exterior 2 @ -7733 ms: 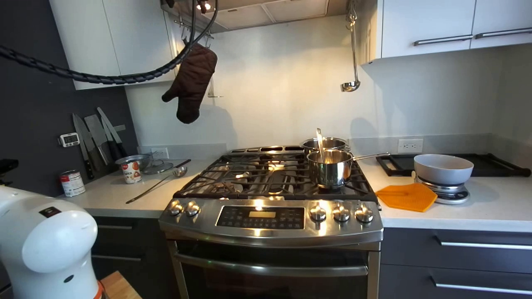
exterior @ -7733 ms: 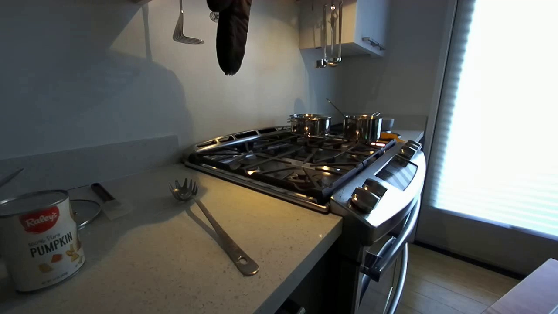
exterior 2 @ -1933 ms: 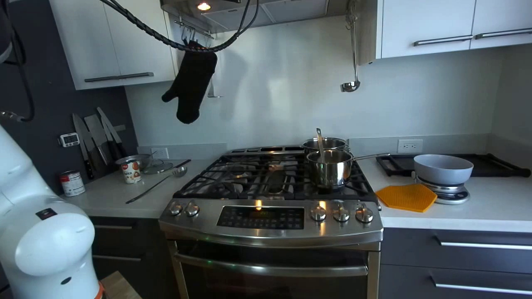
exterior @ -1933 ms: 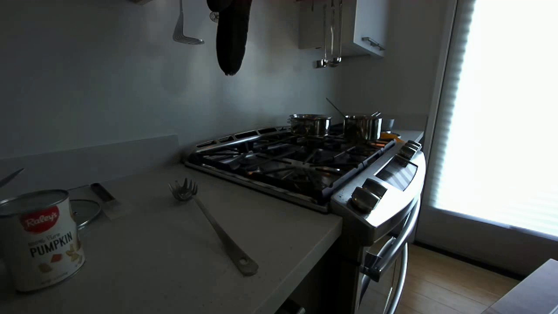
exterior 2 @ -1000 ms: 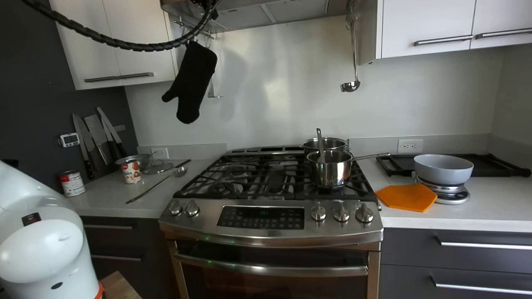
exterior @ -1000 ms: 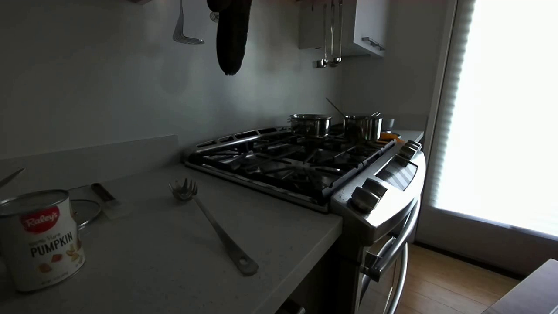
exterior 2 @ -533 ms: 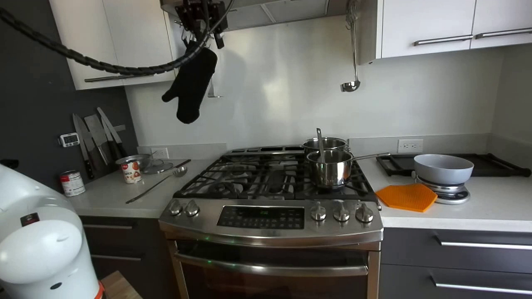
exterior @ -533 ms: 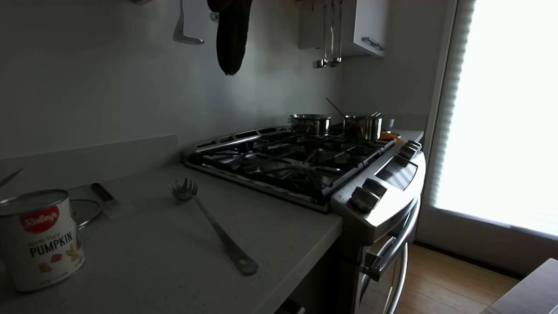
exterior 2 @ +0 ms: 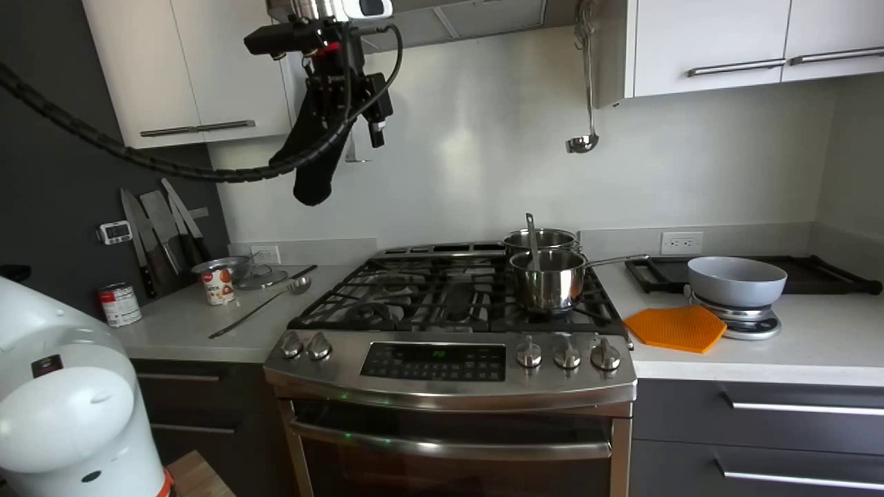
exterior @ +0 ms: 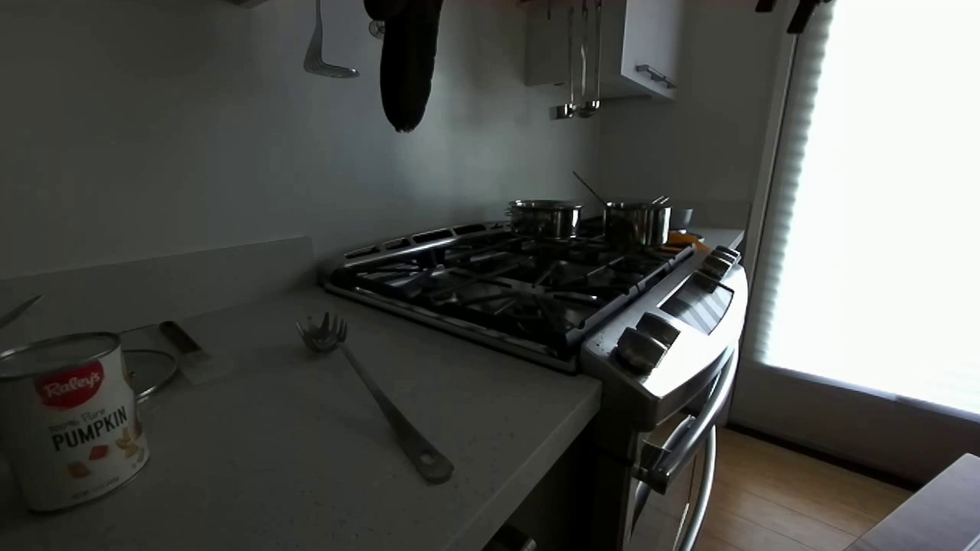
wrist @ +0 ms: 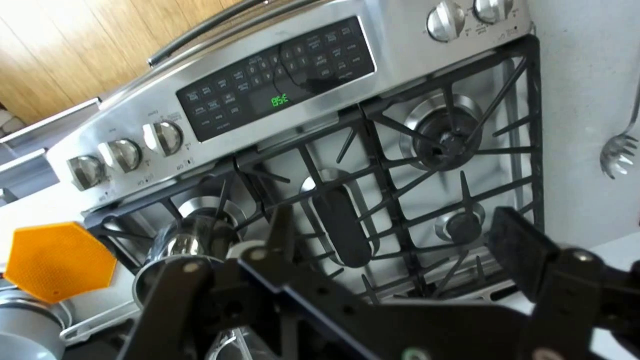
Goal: Turn off the light
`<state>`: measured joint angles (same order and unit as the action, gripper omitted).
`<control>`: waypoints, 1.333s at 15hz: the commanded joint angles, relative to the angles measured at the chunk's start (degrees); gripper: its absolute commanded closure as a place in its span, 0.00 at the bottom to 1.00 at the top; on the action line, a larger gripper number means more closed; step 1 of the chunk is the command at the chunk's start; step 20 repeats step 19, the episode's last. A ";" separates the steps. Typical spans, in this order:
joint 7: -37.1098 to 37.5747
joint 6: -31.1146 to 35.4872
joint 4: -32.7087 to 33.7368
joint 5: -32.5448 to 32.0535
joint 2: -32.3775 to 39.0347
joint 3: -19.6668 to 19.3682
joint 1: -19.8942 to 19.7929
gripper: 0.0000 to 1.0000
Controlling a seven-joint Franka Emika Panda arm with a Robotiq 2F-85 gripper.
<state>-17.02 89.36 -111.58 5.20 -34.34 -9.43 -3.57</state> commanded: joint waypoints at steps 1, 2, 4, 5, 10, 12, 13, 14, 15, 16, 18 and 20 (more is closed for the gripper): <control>0.92 -1.45 -5.88 -3.17 -2.98 0.40 -0.62 0.00; 0.83 -1.96 -6.89 -3.77 -3.24 0.42 -0.62 0.00; 0.62 -4.32 -8.46 -4.85 -3.76 0.41 -0.51 0.00; 0.59 -5.01 -9.24 -5.32 -4.11 0.44 -0.49 0.00; 0.20 -4.39 -9.96 -5.23 -3.28 -0.15 0.31 0.00; 0.14 -4.38 -11.21 -5.24 -3.76 -0.15 0.33 0.00; 0.14 -4.38 -11.47 -5.25 -3.89 -0.16 0.33 0.00; 0.14 -4.38 -11.54 -5.25 -3.96 -0.16 0.33 0.00; 0.14 -4.38 -11.54 -5.25 -4.00 -0.16 0.33 0.00; 0.14 -4.38 -11.54 -5.25 -4.03 -0.16 0.33 0.00; 0.14 -4.38 -11.55 -5.25 -4.09 -0.16 0.34 0.00; 0.14 -4.38 -11.55 -5.25 -4.10 -0.16 0.34 0.00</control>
